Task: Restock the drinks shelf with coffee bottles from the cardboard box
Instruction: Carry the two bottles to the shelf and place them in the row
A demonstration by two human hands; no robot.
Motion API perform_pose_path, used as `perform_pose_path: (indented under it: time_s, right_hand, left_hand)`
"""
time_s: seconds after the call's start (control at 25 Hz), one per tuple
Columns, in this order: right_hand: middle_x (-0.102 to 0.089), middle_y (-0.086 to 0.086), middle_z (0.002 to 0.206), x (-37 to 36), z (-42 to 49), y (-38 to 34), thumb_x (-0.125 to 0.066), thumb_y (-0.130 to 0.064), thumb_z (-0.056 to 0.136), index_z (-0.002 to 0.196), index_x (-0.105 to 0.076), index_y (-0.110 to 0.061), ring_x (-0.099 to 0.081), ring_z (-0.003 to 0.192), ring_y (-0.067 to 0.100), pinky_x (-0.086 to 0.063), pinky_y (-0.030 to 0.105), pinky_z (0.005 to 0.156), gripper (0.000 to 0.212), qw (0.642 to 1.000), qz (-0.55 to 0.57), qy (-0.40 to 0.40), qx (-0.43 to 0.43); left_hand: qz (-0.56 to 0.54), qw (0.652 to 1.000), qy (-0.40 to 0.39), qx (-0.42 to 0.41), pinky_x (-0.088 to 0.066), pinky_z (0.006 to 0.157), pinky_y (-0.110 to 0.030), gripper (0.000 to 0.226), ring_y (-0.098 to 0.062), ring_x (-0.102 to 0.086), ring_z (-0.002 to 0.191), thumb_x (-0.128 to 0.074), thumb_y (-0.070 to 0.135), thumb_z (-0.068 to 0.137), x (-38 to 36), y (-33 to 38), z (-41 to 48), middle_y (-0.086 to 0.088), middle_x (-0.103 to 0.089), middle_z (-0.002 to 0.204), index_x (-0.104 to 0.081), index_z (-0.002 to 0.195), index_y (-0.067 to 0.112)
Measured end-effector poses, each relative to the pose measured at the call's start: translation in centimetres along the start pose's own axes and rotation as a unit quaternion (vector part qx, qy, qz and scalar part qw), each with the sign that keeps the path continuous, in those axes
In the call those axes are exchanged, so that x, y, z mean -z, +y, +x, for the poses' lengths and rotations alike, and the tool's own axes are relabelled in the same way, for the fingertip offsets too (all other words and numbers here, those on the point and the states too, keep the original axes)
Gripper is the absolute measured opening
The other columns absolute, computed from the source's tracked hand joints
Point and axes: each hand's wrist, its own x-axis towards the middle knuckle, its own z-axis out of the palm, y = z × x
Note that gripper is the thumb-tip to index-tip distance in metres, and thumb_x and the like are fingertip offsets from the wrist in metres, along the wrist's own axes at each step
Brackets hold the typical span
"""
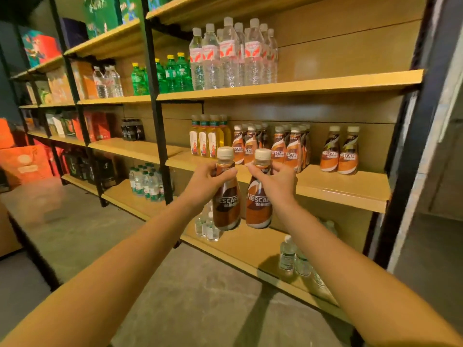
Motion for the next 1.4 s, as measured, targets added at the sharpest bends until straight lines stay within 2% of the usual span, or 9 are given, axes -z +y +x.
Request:
perform_pose_path:
  time_s: [0.12, 0.16, 0.32, 0.52, 0.76, 0.92, 1.08, 1.28, 1.4]
  right_hand:
    - [-0.069, -0.003, 0.082, 1.7, 2.7, 0.8, -0.077, -0.033, 0.074, 0.091, -0.070, -0.021, -0.067, 0.085, 0.017, -0.056, 0.039, 0.079, 0.023, 0.998, -0.030, 0.058, 0.008]
    - [-0.070, -0.003, 0.085, 2.6, 3.8, 1.1, -0.078, -0.034, 0.073, 0.094, -0.071, -0.019, -0.068, 0.086, 0.016, -0.056, 0.040, 0.081, 0.027, 0.996, -0.041, 0.078, 0.004]
    - [-0.071, 0.000, 0.093, 6.7, 8.5, 2.2, -0.077, -0.037, 0.072, 0.100, -0.071, -0.014, -0.067, 0.090, 0.019, -0.055, 0.042, 0.084, 0.038, 0.985, -0.080, 0.153, 0.003]
    - [-0.072, 0.002, 0.094, 10.4, 14.7, 3.9, -0.078, -0.037, 0.072, 0.099, -0.071, -0.017, -0.067, 0.090, 0.020, -0.055, 0.044, 0.083, 0.034, 0.968, -0.102, 0.227, 0.005]
    - [-0.069, -0.003, 0.091, 12.5, 19.2, 7.1, -0.078, -0.035, 0.072, 0.093, -0.067, -0.021, -0.067, 0.091, 0.018, -0.055, 0.041, 0.083, 0.028, 0.957, -0.106, 0.268, -0.028]
    - [-0.071, -0.003, 0.087, 13.3, 20.6, 8.9, -0.079, -0.032, 0.072, 0.085, -0.065, -0.024, -0.067, 0.086, 0.016, -0.056, 0.043, 0.082, 0.020, 0.952, -0.106, 0.285, -0.036]
    - [-0.065, -0.008, 0.082, 14.0, 21.4, 9.8, -0.078, -0.029, 0.073, 0.079, -0.058, -0.029, -0.064, 0.084, 0.012, -0.055, 0.037, 0.082, 0.020, 0.945, -0.126, 0.301, -0.031]
    - [-0.064, -0.006, 0.089, 13.1, 21.9, 10.3, -0.078, -0.031, 0.073, 0.093, -0.060, -0.026, -0.066, 0.094, 0.016, -0.053, 0.033, 0.084, 0.027, 0.942, -0.151, 0.297, -0.025]
    - [-0.060, 0.002, 0.122, 13.6, 21.2, 10.0, -0.075, -0.036, 0.076, 0.131, -0.047, -0.016, -0.057, 0.118, 0.021, -0.047, 0.036, 0.096, 0.065, 0.954, -0.170, 0.236, -0.077]
  left_hand:
    - [-0.022, 0.998, -0.050, -0.018, -0.045, 0.053, -0.006, 0.005, 0.004, -0.059, 0.072, -0.058, 0.022, 0.090, -2.4, -1.3, 3.7, 0.013, -0.063, 0.085, -0.059, 0.089, 0.027]
    - [-0.032, 0.997, -0.061, -0.021, -0.047, 0.057, -0.010, 0.003, 0.001, -0.059, 0.076, -0.059, 0.023, 0.090, -3.4, -1.2, 4.9, 0.010, -0.064, 0.087, -0.060, 0.092, 0.025]
    - [-0.056, 0.993, -0.102, -0.033, -0.048, 0.077, -0.025, 0.031, -0.016, -0.060, 0.099, -0.061, 0.030, 0.088, -8.3, -1.4, 10.2, -0.001, -0.064, 0.108, -0.058, 0.113, 0.011]
    - [-0.121, 0.981, -0.144, -0.043, -0.047, 0.072, -0.021, 0.022, -0.015, -0.060, 0.099, -0.059, 0.027, 0.090, -14.3, -0.4, 16.6, 0.003, -0.065, 0.101, -0.057, 0.110, 0.017]
    - [-0.142, 0.971, -0.190, -0.026, -0.047, 0.084, -0.029, 0.012, -0.008, -0.060, 0.090, -0.057, 0.026, 0.091, -20.3, -0.8, 22.2, 0.011, -0.060, 0.090, -0.051, 0.101, 0.024]
    - [-0.147, 0.960, -0.236, -0.018, -0.049, 0.089, -0.036, 0.007, -0.017, -0.062, 0.096, -0.059, 0.024, 0.090, -22.6, -2.5, 25.4, 0.004, -0.066, 0.095, -0.056, 0.095, 0.028]
    - [-0.126, 0.950, -0.284, -0.039, -0.051, 0.085, -0.032, 0.027, -0.019, -0.064, 0.101, -0.059, 0.026, 0.090, -24.0, -3.8, 26.9, -0.004, -0.068, 0.107, -0.058, 0.115, 0.015]
    - [-0.146, 0.946, -0.284, -0.057, -0.046, 0.068, -0.017, 0.014, -0.007, -0.063, 0.091, -0.056, 0.024, 0.091, -24.7, -4.5, 27.3, 0.008, -0.065, 0.097, -0.055, 0.105, 0.025]
    - [-0.157, 0.940, -0.292, -0.081, -0.045, 0.073, -0.014, 0.036, 0.000, -0.058, 0.098, -0.061, 0.026, 0.088, -24.6, -5.3, 26.6, 0.016, -0.058, 0.103, -0.046, 0.121, 0.028]
